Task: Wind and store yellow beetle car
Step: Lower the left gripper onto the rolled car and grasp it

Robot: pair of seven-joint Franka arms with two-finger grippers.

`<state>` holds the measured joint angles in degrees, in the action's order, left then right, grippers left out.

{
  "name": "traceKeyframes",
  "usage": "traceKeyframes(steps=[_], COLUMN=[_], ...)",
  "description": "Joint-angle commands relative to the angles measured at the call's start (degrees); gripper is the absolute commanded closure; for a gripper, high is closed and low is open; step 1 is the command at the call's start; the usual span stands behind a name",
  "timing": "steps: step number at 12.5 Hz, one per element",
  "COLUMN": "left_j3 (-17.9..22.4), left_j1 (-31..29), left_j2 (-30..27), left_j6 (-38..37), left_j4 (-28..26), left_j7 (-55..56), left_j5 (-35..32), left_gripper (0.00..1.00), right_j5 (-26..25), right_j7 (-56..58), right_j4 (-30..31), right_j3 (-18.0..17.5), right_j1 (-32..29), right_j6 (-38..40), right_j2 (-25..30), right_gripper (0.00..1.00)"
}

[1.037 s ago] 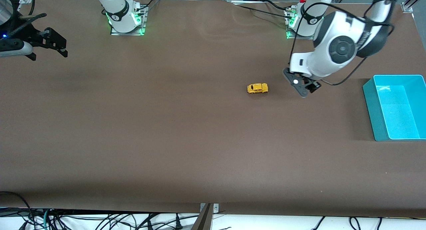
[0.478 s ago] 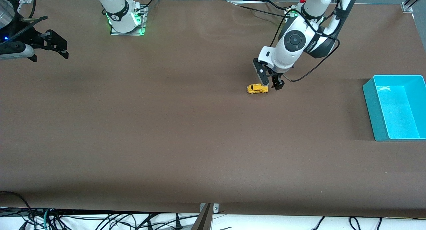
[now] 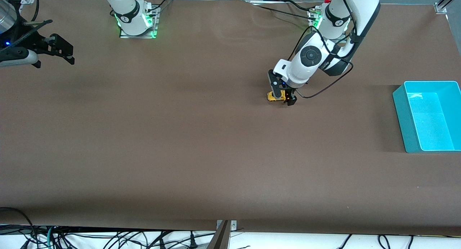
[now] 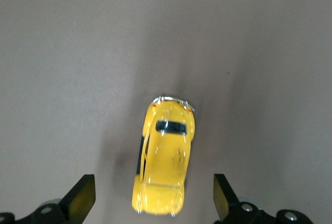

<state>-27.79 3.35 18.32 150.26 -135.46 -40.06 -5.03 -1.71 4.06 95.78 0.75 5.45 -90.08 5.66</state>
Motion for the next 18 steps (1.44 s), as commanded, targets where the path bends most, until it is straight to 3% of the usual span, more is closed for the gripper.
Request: traceKeyframes(steps=[1,7,8,9,11,12,15,18], left_j3=[-0.1,-0.1,-0.1,-0.1,-0.1,-0.1,-0.1,-0.1], left_j1=[0.0,0.0,-0.1,0.0,-0.4,-0.5,-1.4,-4.0], left_j2=[2.8,5.6,5.6,5.7,5.4,5.2,3.0,-1.3], left_j6=[2.7,5.3,5.3,5.3,5.2,5.0,3.4,-4.8], left_j4=[0.8,0.9,0.9,0.9,0.9,0.9,1.3,3.7], left_j7=[-0.5,-0.5,-0.6,-0.5,-0.5,-0.6,-0.5,-0.6], left_j5=[-2.0,-2.0,-2.0,-2.0,-2.0,-2.0,-2.1,-2.1], left_gripper=[0.0,0.0,0.17,0.41,0.67,0.73,0.74,0.74], right_j5=[-0.8,-0.8,-0.8,-0.8,-0.8,-0.8,-0.7,-0.7], right_j7=[-0.8,-0.6,-0.7,-0.6,-0.7,-0.8,-0.9,-0.9], right_j4=[-1.8,-1.8,-1.8,-1.8,-1.8,-1.8,-1.9,-1.9], right_j3=[-0.1,-0.1,-0.1,0.0,-0.1,0.0,0.0,-0.1], right_j1=[-0.1,-0.1,-0.1,-0.1,-0.1,-0.1,-0.1,-0.1], right_j6=[1.0,1.1,1.2,1.1,1.1,1.1,1.1,1.2], right_j2=[-0.6,-0.6,-0.6,-0.6,-0.6,-0.6,-0.6,-0.6], right_gripper=[0.0,0.0,0.0,0.0,0.0,0.0,0.0,0.0])
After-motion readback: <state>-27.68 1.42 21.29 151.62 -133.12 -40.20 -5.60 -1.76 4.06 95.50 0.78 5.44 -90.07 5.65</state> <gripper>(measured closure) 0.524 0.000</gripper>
